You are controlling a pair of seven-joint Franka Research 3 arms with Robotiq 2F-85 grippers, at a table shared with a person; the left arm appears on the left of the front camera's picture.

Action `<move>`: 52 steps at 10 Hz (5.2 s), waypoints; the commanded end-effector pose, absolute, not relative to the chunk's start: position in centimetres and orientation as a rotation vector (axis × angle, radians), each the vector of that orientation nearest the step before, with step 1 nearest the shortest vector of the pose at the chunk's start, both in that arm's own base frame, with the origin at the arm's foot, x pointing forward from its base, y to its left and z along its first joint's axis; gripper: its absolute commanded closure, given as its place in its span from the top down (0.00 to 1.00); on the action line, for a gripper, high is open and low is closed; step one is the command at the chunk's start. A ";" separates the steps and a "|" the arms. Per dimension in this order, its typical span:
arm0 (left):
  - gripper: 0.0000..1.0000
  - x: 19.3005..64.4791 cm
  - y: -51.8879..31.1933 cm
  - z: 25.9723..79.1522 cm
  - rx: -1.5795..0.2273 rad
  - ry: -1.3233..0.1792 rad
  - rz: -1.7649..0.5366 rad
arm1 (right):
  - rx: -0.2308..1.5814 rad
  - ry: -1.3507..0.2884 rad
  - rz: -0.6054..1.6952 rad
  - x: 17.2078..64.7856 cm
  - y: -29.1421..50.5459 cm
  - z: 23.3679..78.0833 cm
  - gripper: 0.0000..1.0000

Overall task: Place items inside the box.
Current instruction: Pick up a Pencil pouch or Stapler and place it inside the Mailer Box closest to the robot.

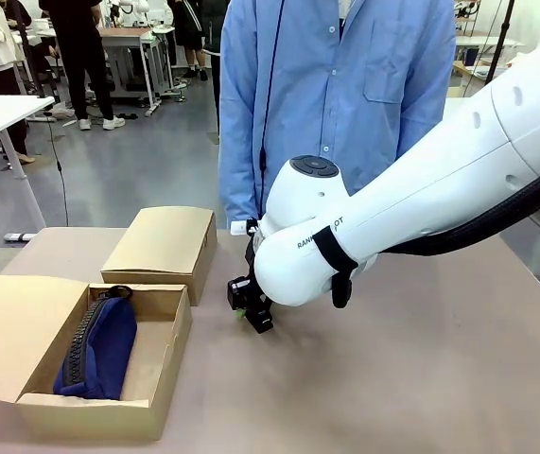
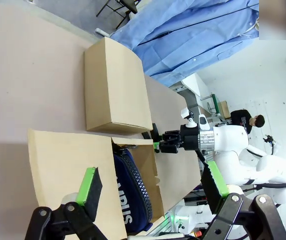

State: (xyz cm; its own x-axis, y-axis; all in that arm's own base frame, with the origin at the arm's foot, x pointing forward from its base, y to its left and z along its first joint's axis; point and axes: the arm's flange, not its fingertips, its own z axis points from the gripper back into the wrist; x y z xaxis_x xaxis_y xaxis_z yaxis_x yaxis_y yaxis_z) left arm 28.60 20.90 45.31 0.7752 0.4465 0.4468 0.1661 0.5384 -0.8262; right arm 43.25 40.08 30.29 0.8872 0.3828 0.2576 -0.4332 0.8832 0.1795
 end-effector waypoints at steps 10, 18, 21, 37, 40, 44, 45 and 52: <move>1.00 28.5 20.8 45.2 -1.023 -0.720 0.169 | 0.218 -0.224 0.377 42.2 39.3 33.1 0.00; 1.00 28.5 20.8 45.2 -1.023 -0.720 0.169 | 0.370 0.017 0.180 29.7 35.1 43.9 0.15; 1.00 28.5 20.8 45.2 -1.023 -0.720 0.169 | 0.398 0.049 0.235 28.1 36.3 44.6 0.33; 1.00 28.5 20.8 45.2 -1.023 -0.720 0.169 | 0.299 -0.097 0.079 26.7 57.6 42.3 0.33; 1.00 28.5 20.8 45.2 -1.023 -0.720 0.169 | 0.324 -0.106 0.050 27.0 57.2 42.2 1.00; 1.00 28.5 20.8 45.2 -1.023 -0.720 0.169 | 0.330 -0.126 0.038 27.1 57.0 42.4 1.00; 1.00 28.5 20.8 45.2 -1.023 -0.720 0.169 | 0.342 -0.124 0.041 27.1 56.4 42.6 1.00; 1.00 28.5 20.8 45.2 -1.023 -0.720 0.169 | 0.584 -0.027 0.261 24.7 27.1 45.2 1.00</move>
State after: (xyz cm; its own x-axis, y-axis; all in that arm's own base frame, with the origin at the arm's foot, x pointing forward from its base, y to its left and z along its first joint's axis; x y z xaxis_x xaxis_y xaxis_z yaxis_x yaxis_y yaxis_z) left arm 28.55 20.92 45.35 0.7738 0.4469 0.4489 0.1680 0.5385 -0.8257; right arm 26.34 34.93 45.56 0.9700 0.2261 0.0889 -0.2392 0.8238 0.5139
